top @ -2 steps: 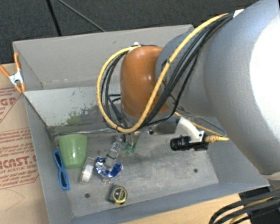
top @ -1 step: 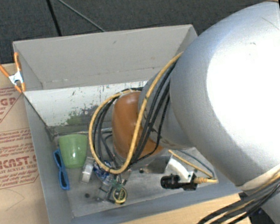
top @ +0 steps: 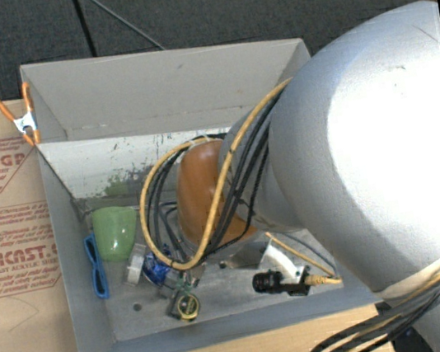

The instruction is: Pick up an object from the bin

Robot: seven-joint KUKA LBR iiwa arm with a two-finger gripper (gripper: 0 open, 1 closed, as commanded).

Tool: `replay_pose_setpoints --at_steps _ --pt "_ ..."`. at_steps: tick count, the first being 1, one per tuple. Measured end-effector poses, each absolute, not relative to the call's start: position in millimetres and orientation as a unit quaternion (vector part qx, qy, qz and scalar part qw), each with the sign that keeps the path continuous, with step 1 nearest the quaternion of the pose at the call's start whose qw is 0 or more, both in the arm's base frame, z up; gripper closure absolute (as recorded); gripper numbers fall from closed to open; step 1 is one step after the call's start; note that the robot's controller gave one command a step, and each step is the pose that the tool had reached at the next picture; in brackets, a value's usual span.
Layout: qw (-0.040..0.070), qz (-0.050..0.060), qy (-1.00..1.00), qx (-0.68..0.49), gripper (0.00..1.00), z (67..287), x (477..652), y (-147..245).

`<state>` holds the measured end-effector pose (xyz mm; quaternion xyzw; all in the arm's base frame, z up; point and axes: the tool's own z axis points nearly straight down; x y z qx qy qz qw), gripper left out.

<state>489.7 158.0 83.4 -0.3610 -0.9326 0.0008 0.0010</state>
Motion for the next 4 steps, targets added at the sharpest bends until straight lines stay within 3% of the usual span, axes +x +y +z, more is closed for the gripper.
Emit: replay_pose_setpoints --at_steps 1,2,3,4 --pt "-0.003 -0.002 -0.932 -0.362 1.00 194 508.3 162" --pt "0.002 0.002 -0.942 -0.336 1.00 132 507.6 185" --pt "-0.001 0.000 -0.983 -0.186 1.00 159 508.8 150" --pt "0.000 0.000 -0.948 -0.317 1.00 124 554.6 181"
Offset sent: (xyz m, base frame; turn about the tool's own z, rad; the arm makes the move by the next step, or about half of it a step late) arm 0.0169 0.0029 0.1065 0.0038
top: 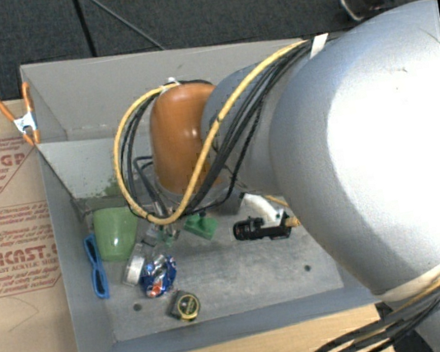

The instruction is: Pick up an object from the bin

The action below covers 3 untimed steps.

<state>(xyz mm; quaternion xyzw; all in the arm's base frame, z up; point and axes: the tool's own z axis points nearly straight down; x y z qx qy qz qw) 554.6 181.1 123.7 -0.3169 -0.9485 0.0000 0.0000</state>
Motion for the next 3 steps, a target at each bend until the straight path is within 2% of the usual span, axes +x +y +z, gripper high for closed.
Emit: replay_pose_setpoints --at_steps 1,2,3 --pt "0.001 0.001 -0.870 -0.493 1.00 115 511.2 150" --pt "0.000 0.001 -0.871 -0.492 0.00 115 511.5 150" --pt "-0.001 -0.003 -0.850 -0.527 0.00 72 480.6 167"
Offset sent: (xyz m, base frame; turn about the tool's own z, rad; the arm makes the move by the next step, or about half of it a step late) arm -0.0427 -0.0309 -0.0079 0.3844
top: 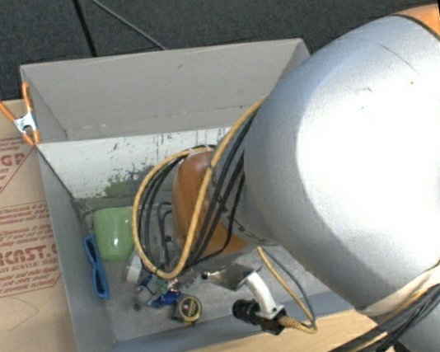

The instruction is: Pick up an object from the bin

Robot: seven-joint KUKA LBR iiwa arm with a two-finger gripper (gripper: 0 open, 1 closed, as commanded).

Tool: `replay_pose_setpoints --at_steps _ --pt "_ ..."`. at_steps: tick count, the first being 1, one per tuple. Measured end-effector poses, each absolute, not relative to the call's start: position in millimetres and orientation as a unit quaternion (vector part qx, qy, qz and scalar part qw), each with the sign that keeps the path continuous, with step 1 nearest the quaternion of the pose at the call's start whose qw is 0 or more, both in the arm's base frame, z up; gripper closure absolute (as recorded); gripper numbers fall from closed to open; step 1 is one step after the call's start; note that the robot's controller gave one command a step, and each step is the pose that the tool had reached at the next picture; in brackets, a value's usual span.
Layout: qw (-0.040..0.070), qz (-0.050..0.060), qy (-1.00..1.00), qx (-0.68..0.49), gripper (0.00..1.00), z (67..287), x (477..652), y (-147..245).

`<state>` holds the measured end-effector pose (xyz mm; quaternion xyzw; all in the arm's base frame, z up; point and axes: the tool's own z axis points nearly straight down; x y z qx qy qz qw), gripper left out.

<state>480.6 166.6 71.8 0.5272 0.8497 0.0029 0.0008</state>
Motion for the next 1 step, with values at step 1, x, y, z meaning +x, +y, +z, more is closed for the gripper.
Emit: replay_pose_setpoints --at_steps 1 --pt "0.003 0.004 0.850 0.527 1.00 73.2 482.4 166.3"
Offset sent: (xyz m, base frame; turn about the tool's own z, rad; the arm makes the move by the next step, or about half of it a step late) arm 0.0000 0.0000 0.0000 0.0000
